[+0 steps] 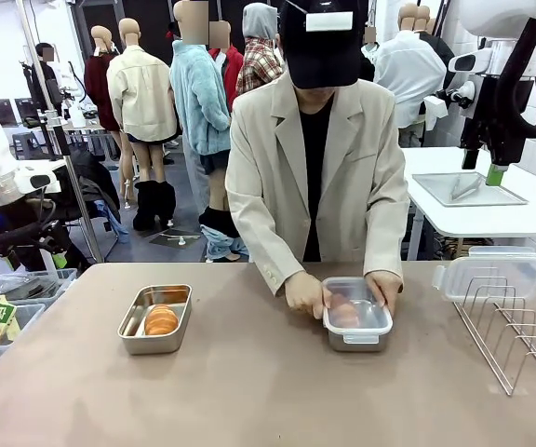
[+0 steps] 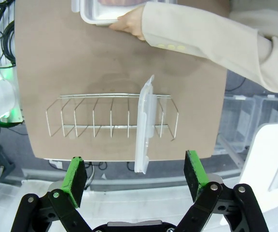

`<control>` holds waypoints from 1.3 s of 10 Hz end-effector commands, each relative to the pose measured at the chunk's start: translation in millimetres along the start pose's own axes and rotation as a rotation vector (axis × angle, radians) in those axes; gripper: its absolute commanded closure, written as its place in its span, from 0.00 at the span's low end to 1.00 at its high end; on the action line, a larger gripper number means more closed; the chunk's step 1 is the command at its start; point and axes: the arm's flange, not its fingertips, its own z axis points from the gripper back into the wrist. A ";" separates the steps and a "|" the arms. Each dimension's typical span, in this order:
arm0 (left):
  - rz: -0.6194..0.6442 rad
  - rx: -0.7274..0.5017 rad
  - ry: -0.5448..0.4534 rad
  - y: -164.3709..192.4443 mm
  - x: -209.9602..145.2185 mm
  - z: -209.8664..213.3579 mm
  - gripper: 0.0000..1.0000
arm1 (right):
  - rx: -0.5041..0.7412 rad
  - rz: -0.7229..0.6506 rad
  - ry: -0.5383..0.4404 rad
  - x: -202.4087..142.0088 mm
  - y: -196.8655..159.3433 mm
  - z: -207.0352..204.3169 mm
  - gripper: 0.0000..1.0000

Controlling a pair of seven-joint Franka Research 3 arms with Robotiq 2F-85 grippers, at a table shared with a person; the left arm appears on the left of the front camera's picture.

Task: Place the bread in airtight containers.
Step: Pick up one Airtight Container lid and hand it to the human.

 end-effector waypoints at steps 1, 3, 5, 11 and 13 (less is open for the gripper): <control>0.008 0.007 -0.003 0.2 0.3 1.7 0.00 | -0.003 0.001 -0.001 -0.5 1.5 -1.2 0.00; 0.008 0.007 -0.003 0.2 0.3 1.7 0.00 | -0.003 0.001 -0.001 -0.5 1.5 -1.2 0.00; 0.008 0.007 -0.003 0.2 0.3 1.7 0.00 | -0.003 0.001 -0.001 -0.5 1.5 -1.2 0.00; 0.008 0.007 -0.003 0.2 0.3 1.7 0.00 | -0.003 0.001 -0.001 -0.5 1.5 -1.2 0.00; 0.008 0.007 -0.003 0.2 0.3 1.7 0.00 | -0.003 0.001 -0.001 -0.5 1.5 -1.2 0.00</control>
